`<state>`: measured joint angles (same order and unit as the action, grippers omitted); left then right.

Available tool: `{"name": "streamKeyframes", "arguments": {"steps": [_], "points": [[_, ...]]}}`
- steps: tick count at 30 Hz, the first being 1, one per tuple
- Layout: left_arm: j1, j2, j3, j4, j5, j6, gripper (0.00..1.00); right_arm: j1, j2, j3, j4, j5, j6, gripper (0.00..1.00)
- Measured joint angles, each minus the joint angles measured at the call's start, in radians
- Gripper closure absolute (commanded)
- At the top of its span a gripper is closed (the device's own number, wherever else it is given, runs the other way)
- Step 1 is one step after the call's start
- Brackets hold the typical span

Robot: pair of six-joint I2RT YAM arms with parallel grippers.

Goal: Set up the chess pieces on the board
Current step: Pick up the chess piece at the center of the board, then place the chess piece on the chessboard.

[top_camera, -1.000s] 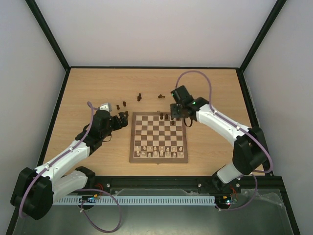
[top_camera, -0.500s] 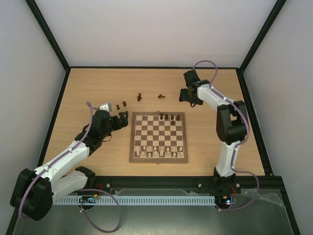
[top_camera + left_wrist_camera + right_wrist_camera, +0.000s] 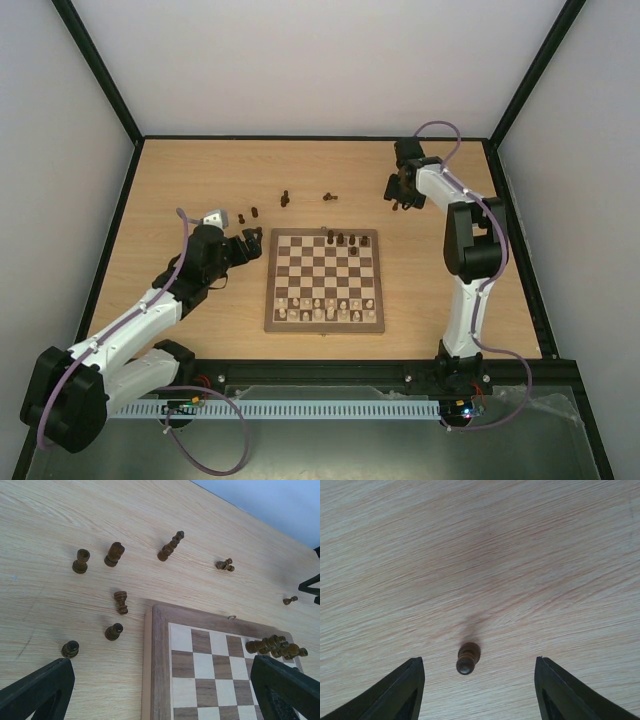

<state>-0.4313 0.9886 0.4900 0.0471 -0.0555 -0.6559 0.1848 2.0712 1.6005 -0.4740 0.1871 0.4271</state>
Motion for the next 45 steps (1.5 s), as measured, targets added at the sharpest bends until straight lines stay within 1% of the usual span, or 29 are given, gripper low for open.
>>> {"name": "streamKeyframes", "arguments": {"steps": [2,8,12,13,15,17,18,21,25,27,32,36,39,45], "points": [[0.0,0.0,0.0,0.0,0.0,0.0,0.0,-0.002,0.004,0.001,0.002,-0.016,0.0,0.42],[0.0,0.0,0.0,0.0,0.0,0.0,0.01,0.001,0.056,0.019,0.009,-0.053,-0.002,0.51],[0.0,0.0,0.0,0.0,0.0,0.0,0.01,0.0,0.087,0.029,0.009,-0.056,-0.003,0.63],[0.0,0.0,0.0,0.0,0.001,0.0,0.0,0.0,0.091,0.03,0.008,-0.056,-0.003,0.67],[0.0,0.0,0.0,0.0,0.001,0.0,0.01,-0.001,0.095,0.031,0.008,-0.055,-0.003,0.7],[0.0,0.001,-0.001,0.0,0.002,0.0,0.0,-0.001,0.096,0.034,0.008,-0.055,-0.002,0.78],[0.0,0.001,-0.001,0.0,0.002,0.0,0.01,-0.001,0.096,0.035,0.008,-0.055,-0.004,0.8],[0.0,0.003,-0.001,0.0,0.002,0.0,0.0,-0.001,0.096,0.04,0.008,-0.055,-0.004,0.8],[0.0,0.009,-0.001,0.001,0.002,0.0,0.0,-0.001,0.096,0.04,0.008,-0.055,-0.004,0.89],[0.0,0.011,-0.001,0.001,0.003,0.0,0.01,-0.001,0.096,0.04,0.008,-0.055,-0.004,0.92],[0.0,0.014,-0.001,0.006,0.003,0.0,0.01,-0.001,0.09,0.035,0.01,-0.052,-0.004,0.94],[0.0,0.016,-0.001,0.008,0.003,0.0,0.01,0.011,0.039,-0.012,0.01,-0.034,-0.004,0.93],[0.0,0.019,-0.001,0.008,0.003,0.0,0.0,0.035,-0.047,-0.067,0.006,-0.009,-0.004,0.93],[0.0,0.019,-0.001,0.009,0.003,0.0,0.01,0.148,-0.265,-0.183,0.005,0.026,-0.003,0.92]]}}
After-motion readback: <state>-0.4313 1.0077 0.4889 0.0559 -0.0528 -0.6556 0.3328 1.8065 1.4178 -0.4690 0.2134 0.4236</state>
